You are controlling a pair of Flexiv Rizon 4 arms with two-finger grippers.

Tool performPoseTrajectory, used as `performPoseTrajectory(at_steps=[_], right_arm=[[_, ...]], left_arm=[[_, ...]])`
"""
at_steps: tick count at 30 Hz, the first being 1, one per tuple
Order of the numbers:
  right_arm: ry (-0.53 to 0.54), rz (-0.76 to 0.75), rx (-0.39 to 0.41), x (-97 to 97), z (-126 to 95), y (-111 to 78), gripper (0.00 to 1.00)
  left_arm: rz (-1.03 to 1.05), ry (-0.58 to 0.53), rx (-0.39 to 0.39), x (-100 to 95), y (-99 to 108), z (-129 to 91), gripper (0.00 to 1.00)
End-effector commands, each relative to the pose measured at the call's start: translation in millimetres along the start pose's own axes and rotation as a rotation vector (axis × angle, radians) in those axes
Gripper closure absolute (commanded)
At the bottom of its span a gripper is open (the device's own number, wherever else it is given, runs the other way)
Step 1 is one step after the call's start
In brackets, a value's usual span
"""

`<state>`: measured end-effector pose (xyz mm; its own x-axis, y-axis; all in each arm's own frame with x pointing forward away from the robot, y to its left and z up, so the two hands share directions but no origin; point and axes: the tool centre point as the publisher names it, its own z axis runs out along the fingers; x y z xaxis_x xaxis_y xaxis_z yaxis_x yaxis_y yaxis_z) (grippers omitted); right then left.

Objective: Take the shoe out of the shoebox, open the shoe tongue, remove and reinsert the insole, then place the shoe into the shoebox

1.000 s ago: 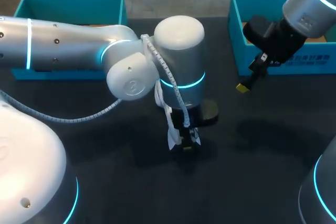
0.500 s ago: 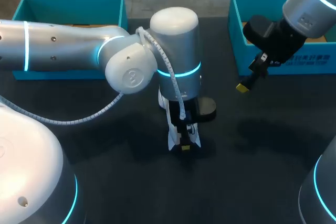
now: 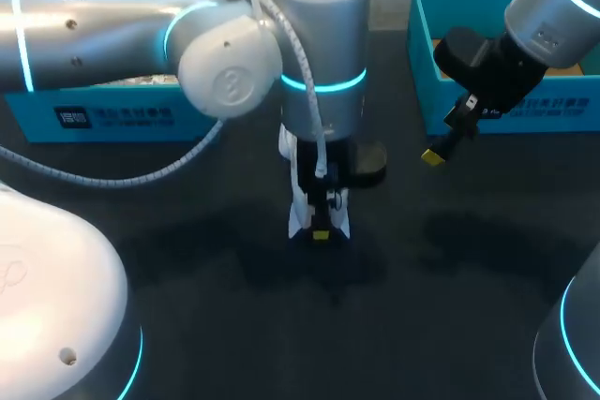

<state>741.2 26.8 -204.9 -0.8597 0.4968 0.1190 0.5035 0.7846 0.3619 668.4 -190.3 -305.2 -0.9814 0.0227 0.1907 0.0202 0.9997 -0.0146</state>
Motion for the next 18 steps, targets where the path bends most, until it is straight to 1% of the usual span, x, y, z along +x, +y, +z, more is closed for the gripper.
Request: performPoseTrajectory(at_steps=[1, 7, 13, 18], right_arm=[[0.001, 0.001, 0.002, -0.5, 0.6, 0.4, 0.00], [0.001, 0.001, 0.002, -0.5, 0.6, 0.4, 0.00], [0.001, 0.001, 0.002, -0.5, 0.6, 0.4, 0.00], [0.001, 0.001, 0.002, -0.5, 0.6, 0.4, 0.00]], left_arm=[[0.006, -0.008, 0.005, 4.3, 11.6, -39.1, 1.00], [0.023, -0.005, 0.011, 6.2, 21.2, -67.9, 1.00], [0.033, -0.012, 0.022, 6.1, 28.7, -89.9, 1.00], [0.038, -0.029, 0.011, 8.1, 31.7, -106.7, 1.00]])
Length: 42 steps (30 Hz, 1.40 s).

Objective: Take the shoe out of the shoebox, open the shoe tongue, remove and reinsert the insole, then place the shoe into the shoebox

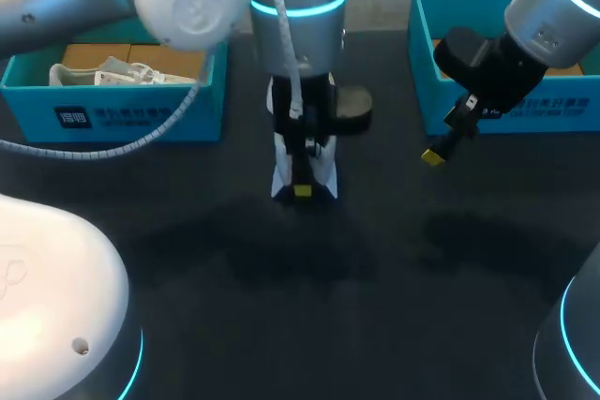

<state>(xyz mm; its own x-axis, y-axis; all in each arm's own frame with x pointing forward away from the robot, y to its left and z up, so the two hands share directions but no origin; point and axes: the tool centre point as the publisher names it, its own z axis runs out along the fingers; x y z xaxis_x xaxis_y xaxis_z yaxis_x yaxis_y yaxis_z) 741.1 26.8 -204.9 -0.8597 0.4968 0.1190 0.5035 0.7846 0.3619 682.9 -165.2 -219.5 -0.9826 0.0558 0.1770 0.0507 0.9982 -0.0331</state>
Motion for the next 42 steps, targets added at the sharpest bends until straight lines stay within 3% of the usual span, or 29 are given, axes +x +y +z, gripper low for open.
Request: performPoseTrajectory(at_steps=[1, 8, 42], right_arm=[[0.001, 0.001, 0.002, -0.5, 0.6, 0.4, 0.00], [0.001, 0.001, 0.002, -0.5, 0.6, 0.4, 0.00], [0.001, 0.001, 0.002, -0.5, 0.6, 0.4, 0.00]], left_arm=[[0.003, -0.022, -0.003, 5.2, 7.5, -22.7, 1.00], [-0.020, -0.049, -0.010, 5.1, 10.8, -36.6, 1.00], [-0.020, -0.049, -0.010, 5.1, 10.8, -36.6, 1.00]])
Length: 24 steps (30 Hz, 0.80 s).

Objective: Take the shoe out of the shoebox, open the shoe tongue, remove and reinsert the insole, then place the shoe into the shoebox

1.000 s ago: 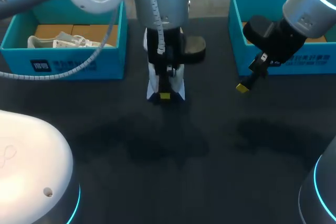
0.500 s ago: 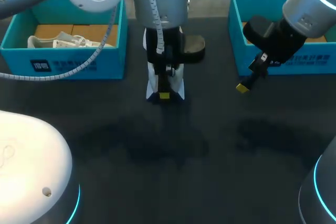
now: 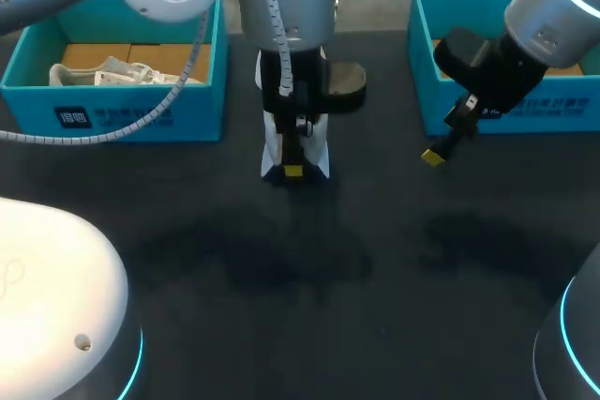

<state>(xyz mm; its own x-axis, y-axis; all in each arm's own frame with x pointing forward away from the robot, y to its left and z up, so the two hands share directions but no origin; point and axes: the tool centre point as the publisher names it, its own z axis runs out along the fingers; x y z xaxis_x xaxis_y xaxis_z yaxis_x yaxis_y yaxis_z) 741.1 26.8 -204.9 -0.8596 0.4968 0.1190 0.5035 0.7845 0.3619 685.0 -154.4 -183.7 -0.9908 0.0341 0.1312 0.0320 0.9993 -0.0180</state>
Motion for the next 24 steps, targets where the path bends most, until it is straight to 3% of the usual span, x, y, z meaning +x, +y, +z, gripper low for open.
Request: performPoseTrajectory(at_steps=[1, 10, 24], right_arm=[[0.001, 0.001, 0.002, -0.5, 0.6, 0.4, 0.00], [0.001, 0.001, 0.002, -0.5, 0.6, 0.4, 0.00], [0.001, 0.001, 0.002, -0.5, 0.6, 0.4, 0.00]], left_arm=[[0.001, -0.002, 0.002, 0.2, 1.1, -0.8, 1.00], [0.060, 0.016, -0.024, -6.2, 11.4, -3.9, 1.00], [0.113, 0.018, -0.036, -39.1, 77.6, -16.0, 1.00]])
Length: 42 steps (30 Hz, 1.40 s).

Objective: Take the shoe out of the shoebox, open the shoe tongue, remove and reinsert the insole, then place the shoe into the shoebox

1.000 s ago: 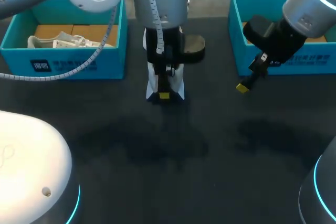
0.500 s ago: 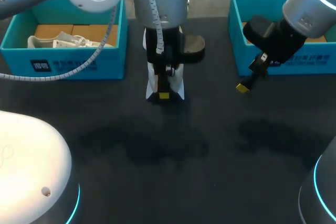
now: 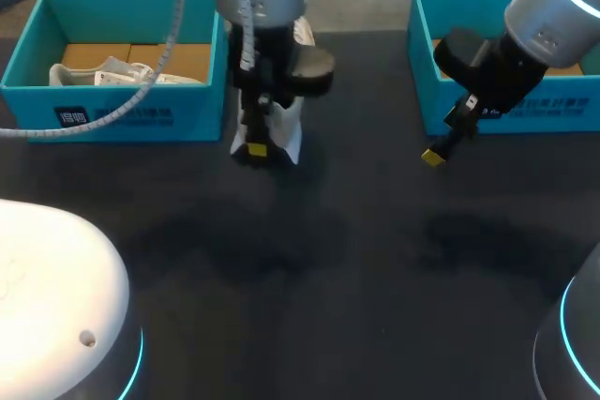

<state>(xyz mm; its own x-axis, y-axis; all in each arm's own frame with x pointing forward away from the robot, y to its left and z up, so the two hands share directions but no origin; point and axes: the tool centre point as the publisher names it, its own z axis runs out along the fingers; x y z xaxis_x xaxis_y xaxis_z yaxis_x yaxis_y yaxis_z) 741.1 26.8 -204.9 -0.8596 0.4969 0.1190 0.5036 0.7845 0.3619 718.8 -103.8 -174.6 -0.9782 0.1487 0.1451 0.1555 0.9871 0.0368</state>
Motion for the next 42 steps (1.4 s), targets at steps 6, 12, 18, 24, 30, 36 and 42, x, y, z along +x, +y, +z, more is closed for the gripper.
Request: performPoseTrajectory(at_steps=[6, 12, 18, 24, 30, 36, 42], right_arm=[[0.001, 0.001, 0.002, -0.4, 0.6, 0.4, 0.00], [0.001, 0.001, 0.002, -0.4, 0.6, 0.4, 0.00], [0.001, 0.001, 0.002, -0.4, 0.6, 0.4, 0.00], [0.001, 0.001, 0.002, -0.4, 0.6, 0.4, 0.00], [0.001, 0.001, 0.002, -0.4, 0.6, 0.4, 0.00], [0.001, 0.001, 0.002, -0.4, 0.6, 0.4, 0.00], [0.001, 0.001, 0.002, -0.4, 0.6, 0.4, 0.00]], left_arm=[[-0.033, 0.010, 0.040, -19.7, 71.7, -1.4, 1.00], [-0.079, 0.006, 0.032, -29.3, 111.1, -3.2, 1.00], [-0.114, 0.017, 0.035, -36.9, 148.5, -1.6, 1.00], [-0.128, 0.005, 0.037, -46.3, 186.3, -0.1, 1.00], [-0.127, -0.018, 0.025, -59.1, 218.6, 1.0, 1.00], [-0.147, -0.014, 0.027, -66.0, 241.2, 0.6, 1.00], [-0.174, -0.012, 0.005, -79.8, 262.0, 7.7, 1.00]])
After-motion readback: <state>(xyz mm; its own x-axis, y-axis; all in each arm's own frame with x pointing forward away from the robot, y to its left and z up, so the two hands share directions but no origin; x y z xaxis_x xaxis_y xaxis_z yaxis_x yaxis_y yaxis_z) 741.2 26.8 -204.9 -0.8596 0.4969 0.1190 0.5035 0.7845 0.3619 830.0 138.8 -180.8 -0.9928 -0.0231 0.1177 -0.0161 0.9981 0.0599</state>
